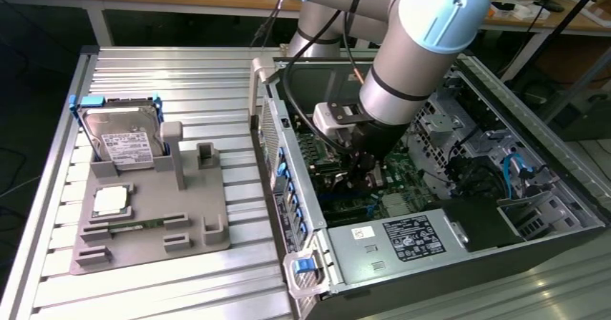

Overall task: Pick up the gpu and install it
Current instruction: 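Insert the gpu into the slot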

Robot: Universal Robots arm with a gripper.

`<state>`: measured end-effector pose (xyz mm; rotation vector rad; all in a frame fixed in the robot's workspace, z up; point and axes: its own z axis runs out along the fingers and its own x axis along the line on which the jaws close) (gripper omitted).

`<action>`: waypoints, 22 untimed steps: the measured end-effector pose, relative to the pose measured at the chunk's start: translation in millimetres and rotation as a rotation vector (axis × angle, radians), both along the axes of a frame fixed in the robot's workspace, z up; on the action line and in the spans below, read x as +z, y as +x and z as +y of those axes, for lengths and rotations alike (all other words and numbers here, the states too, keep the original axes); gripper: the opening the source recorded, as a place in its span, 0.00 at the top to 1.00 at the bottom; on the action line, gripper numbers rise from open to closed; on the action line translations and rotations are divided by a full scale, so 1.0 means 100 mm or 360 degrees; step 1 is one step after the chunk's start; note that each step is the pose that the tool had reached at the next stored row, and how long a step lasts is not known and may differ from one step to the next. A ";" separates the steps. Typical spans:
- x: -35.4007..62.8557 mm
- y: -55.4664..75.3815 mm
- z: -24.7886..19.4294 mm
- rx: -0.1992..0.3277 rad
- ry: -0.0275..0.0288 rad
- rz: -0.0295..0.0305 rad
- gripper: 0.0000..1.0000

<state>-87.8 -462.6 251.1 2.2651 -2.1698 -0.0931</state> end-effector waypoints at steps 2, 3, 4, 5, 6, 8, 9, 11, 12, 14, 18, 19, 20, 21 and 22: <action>0.007 0.00 0.000 0.0000 -0.00007 0.00003 0.73; 0.007 0.00 0.000 0.0000 -0.00007 0.00002 0.73; 0.007 0.00 0.000 0.0000 -0.00008 0.00002 0.73; 0.006 0.00 0.000 0.0000 -0.00012 0.00003 0.73; 0.006 0.00 0.000 0.0000 -0.00014 0.00002 0.73; 0.006 0.00 0.008 0.0004 -0.00016 0.00002 0.73; 0.006 0.00 0.014 0.0008 -0.00017 0.00001 0.73; 0.006 0.00 0.021 0.0018 -0.00015 0.00002 0.73; 0.006 0.00 0.021 0.0021 -0.00014 0.00001 0.73; 0.006 0.00 0.021 0.0022 -0.00015 0.00002 0.73; 0.006 0.00 0.020 0.0021 -0.00016 0.00002 0.73; 0.006 0.00 0.018 0.0020 -0.00016 0.00002 0.73; 0.006 0.00 0.017 0.0019 -0.00016 0.00002 0.73; 0.006 0.00 0.016 0.0017 -0.00015 0.00002 0.73; 0.006 0.00 0.015 0.0015 -0.00016 0.00003 0.73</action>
